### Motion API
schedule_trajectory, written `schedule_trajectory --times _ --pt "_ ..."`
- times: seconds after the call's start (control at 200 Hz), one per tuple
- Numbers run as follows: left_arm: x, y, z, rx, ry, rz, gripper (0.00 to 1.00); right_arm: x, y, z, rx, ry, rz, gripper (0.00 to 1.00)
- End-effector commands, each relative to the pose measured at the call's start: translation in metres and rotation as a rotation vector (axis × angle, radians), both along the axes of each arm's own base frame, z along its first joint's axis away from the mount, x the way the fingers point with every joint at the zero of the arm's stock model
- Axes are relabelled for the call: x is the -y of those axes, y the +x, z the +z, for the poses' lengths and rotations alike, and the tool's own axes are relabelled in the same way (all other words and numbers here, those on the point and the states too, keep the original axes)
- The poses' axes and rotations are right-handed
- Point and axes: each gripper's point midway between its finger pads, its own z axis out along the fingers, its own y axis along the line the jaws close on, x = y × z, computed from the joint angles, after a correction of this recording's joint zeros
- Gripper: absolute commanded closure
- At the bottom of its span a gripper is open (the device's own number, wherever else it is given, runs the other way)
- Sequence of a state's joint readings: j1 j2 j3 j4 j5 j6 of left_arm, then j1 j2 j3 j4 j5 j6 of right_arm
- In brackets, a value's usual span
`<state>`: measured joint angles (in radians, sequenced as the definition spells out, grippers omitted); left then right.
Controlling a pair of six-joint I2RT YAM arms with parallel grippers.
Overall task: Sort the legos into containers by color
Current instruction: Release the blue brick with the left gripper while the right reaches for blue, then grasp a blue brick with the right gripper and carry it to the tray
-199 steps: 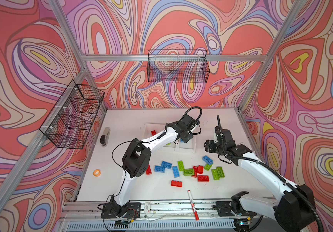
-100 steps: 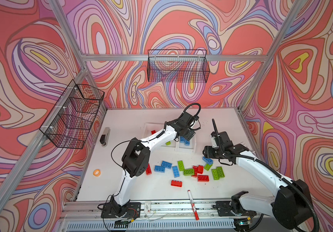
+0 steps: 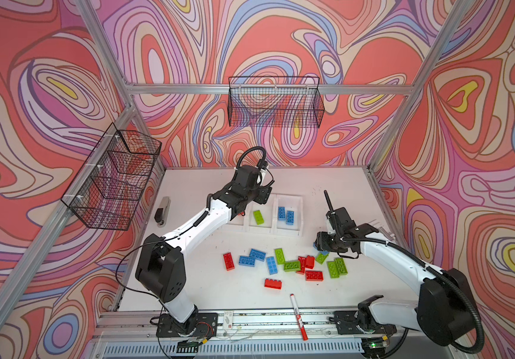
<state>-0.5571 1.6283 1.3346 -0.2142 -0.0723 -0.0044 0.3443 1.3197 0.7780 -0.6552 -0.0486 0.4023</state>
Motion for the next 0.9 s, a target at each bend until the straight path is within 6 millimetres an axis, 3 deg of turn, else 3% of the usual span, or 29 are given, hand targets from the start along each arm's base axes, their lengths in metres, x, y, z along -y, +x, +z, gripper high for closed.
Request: schedule_trajectory --times 0.0,0.235,0.401,0.546,0.711,0.896 --pt "-0.019 -0.007 0.008 0.021 -0.034 0.053 0.24 0.0 0.001 -0.011 -0.013 -0.026 -0.004 0.37" --pt "-0.049 -0.02 0.007 0.01 -0.052 0.103 0.25 0.0 0.007 -0.025 -0.025 -0.065 0.003 0.38" --pt "-0.051 -0.024 0.003 0.001 -0.054 0.105 0.25 0.007 0.011 -0.029 -0.017 -0.11 -0.012 0.38" --pt "-0.05 -0.024 0.002 -0.003 -0.056 0.104 0.26 0.013 0.019 -0.025 0.013 -0.148 -0.037 0.45" --pt "-0.054 -0.026 -0.002 -0.01 -0.049 0.114 0.26 0.017 0.027 -0.021 0.045 -0.17 -0.065 0.55" --pt "-0.059 -0.03 -0.01 -0.03 -0.059 0.13 0.27 0.016 0.035 -0.02 0.057 -0.175 -0.072 0.81"
